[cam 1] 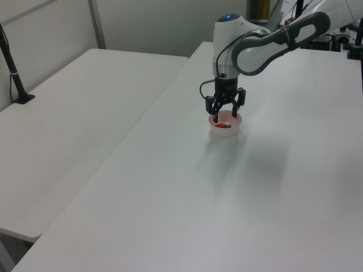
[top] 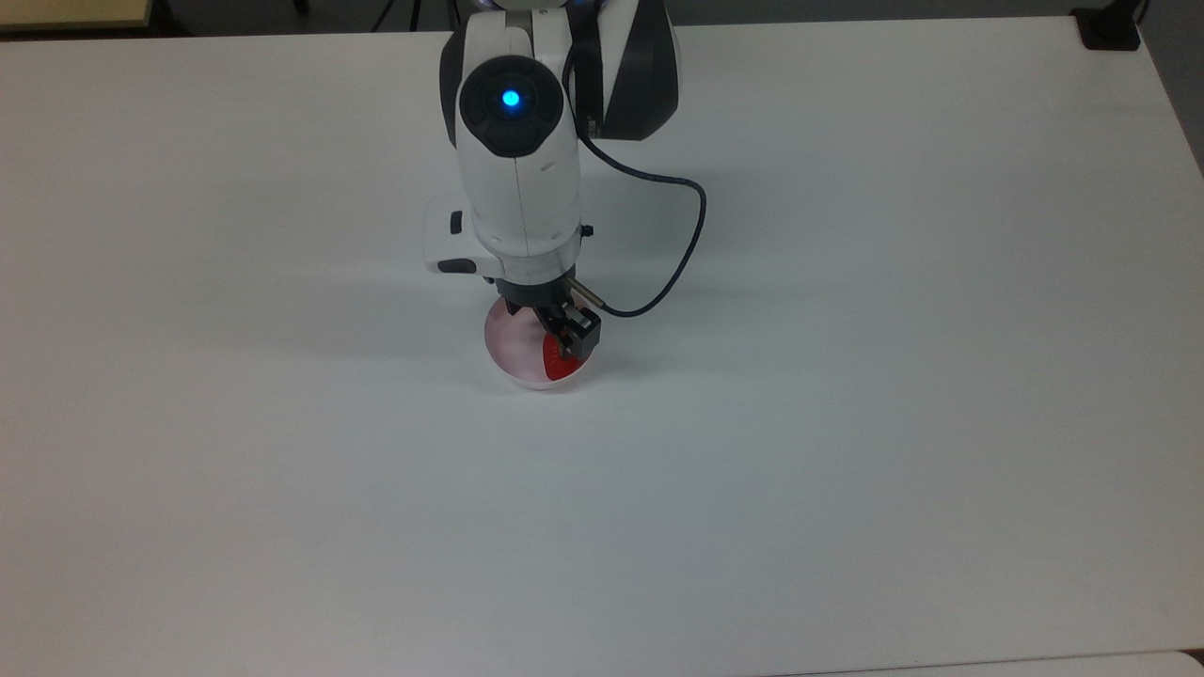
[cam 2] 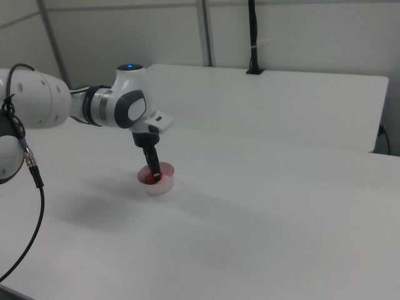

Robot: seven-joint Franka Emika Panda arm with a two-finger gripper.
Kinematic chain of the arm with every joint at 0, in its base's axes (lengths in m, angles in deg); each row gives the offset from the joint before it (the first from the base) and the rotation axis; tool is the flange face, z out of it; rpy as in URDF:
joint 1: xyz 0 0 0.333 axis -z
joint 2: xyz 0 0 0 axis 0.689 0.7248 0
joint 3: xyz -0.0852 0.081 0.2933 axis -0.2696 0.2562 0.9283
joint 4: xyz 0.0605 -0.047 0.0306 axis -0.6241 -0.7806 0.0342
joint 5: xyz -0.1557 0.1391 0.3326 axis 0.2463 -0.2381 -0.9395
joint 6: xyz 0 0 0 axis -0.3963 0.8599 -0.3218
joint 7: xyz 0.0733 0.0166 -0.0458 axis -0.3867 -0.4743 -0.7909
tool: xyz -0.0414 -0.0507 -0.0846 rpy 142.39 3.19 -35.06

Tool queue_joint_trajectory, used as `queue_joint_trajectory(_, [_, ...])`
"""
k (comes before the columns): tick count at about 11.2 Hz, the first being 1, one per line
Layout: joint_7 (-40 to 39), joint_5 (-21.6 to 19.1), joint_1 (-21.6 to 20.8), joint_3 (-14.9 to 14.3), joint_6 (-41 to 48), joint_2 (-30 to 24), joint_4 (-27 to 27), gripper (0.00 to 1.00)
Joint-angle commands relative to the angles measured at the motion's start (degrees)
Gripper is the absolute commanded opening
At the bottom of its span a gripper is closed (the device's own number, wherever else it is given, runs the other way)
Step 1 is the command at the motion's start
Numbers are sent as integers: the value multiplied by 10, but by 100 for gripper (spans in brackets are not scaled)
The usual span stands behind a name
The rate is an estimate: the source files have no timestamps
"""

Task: Pick up strawberry from bowl
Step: 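Lower the gripper into the bowl around the red strawberry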

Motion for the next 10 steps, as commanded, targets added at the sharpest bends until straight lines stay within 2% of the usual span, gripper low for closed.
queue_joint_trajectory(1, [19,3,-10,-3,-38,0,-31,79])
queue_joint_trajectory(5, [20,3,-9,-3,-61,11,-40,78])
queue_joint_trajectory(6, [19,3,-6,-3,-61,11,-40,68])
queue_joint_trajectory(7, [17,3,-2,-3,-60,11,-40,62])
queue_joint_trajectory(10, [-2,2,7,-3,-47,-5,-35,54])
